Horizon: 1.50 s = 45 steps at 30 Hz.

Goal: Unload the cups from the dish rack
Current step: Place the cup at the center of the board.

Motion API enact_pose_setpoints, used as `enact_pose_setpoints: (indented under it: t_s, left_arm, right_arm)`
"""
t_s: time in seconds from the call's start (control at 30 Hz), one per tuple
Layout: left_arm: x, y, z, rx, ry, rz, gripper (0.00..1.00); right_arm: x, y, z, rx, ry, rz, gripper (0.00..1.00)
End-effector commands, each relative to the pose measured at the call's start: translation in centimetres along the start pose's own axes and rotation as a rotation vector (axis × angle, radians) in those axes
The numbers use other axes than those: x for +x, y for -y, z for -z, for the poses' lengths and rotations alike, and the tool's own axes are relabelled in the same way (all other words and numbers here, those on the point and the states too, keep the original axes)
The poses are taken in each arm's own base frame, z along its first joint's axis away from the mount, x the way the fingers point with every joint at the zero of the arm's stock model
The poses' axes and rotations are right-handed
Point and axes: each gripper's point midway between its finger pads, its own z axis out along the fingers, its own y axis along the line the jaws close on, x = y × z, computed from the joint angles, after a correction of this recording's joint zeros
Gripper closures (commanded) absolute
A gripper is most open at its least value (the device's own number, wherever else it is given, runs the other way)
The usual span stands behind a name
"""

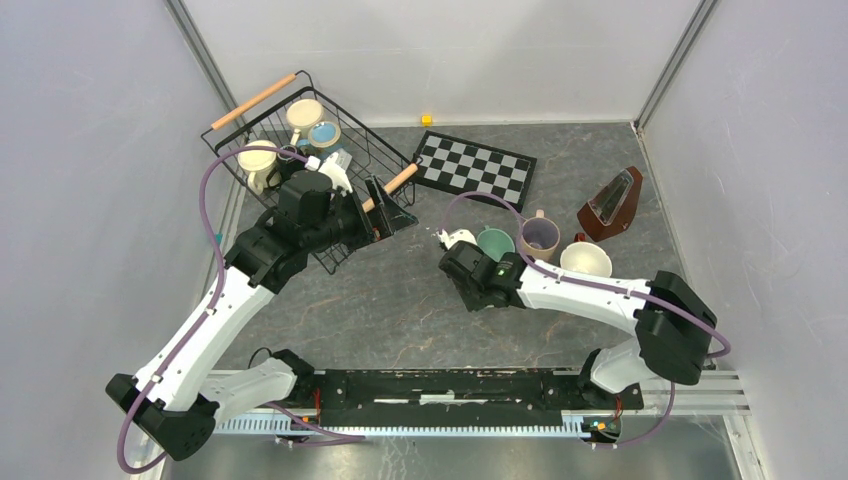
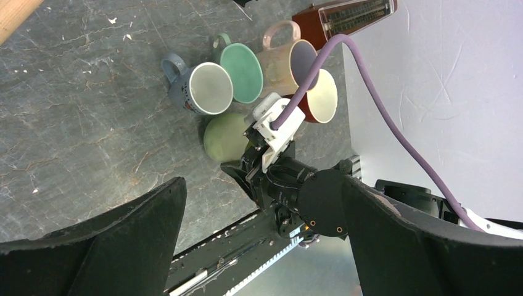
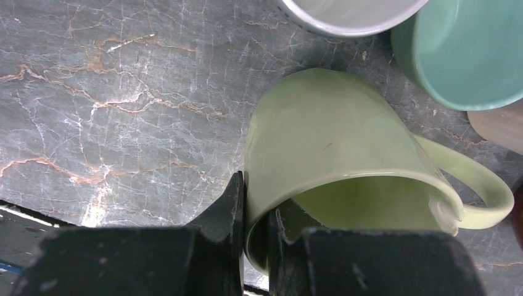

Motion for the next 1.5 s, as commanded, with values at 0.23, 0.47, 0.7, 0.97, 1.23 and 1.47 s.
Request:
enact_pose_setpoints:
  t_s: [0.23, 0.47, 0.7, 0.97, 1.23, 1.47]
  left_arm:
    - [-0.2, -0.2, 0.4, -0.007, 0.016, -0.041, 0.00]
    - [-0.3, -0.1, 0.6, -0.006, 0.016, -0.043, 0.00]
    - [-0.3, -0.1, 0.5, -0.008, 0.018, -0.044, 0.00]
    - [-0.8, 0.3, 0.6, -0.012, 0.030, -0.038, 0.00]
    - [-1.7, 0.0, 1.0, -0.054, 0.057, -0.033, 0.00]
    - [-4.4, -1.1, 1.7, -0.186, 0.151, -0.060, 0.00]
  right_arm:
    - [-2.7, 0.4, 0.4, 0.042, 0.074, 0.019, 0.78]
    - [-2.8, 0.3, 0.4, 0.037, 0.075, 0.023, 0.68]
    - [-3.7, 0.2, 1.4, 0.024, 0.098, 0.021, 0.52]
    - [-5.3, 0.7, 4.7, -0.009, 0.186, 0.011, 0.25]
    - [-7.7, 0.9, 9.4, -0.091, 0.346, -0.002, 0.02]
    - [-10.1, 1.4, 14.1, -0.162, 0.536, -0.028, 0.02]
